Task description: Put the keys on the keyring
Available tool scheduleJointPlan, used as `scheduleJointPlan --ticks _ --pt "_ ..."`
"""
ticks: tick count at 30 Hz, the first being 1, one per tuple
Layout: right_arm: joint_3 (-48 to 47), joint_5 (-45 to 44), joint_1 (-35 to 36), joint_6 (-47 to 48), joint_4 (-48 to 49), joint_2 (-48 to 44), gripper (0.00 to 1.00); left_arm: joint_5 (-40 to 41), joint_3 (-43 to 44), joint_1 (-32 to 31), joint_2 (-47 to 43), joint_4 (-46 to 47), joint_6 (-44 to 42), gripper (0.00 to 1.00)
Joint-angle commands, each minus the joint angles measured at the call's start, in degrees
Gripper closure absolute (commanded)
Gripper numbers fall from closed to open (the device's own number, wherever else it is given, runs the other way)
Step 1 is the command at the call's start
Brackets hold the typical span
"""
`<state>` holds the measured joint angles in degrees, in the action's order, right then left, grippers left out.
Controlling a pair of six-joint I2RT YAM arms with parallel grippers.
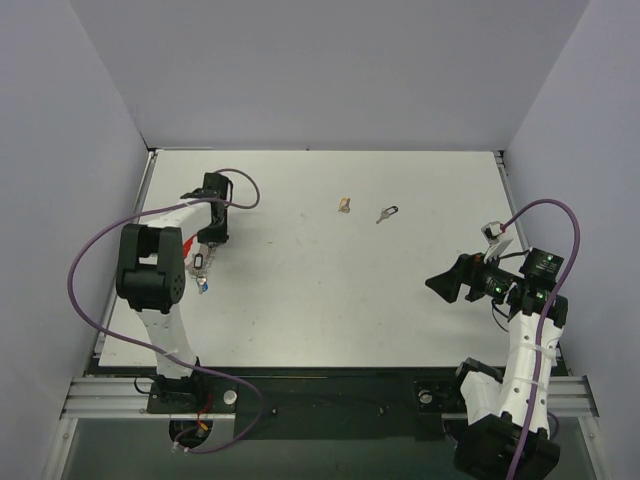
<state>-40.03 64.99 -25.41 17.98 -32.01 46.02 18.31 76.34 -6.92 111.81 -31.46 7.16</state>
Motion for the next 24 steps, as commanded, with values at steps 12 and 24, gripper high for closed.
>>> scheduleJointPlan --ticks 12,24 --pt "-2.51 2.69 0.45 1.45 -0.95 0.04 0.11 -0.9 -5.84 0.41 -10.9 1.58 0.66 0.64" --pt "-2.51 3.12 0.62 1.71 -1.21 -0.14 0.11 -2.67 -9.1 3.31 -13.64 6.06 16.92 0.56"
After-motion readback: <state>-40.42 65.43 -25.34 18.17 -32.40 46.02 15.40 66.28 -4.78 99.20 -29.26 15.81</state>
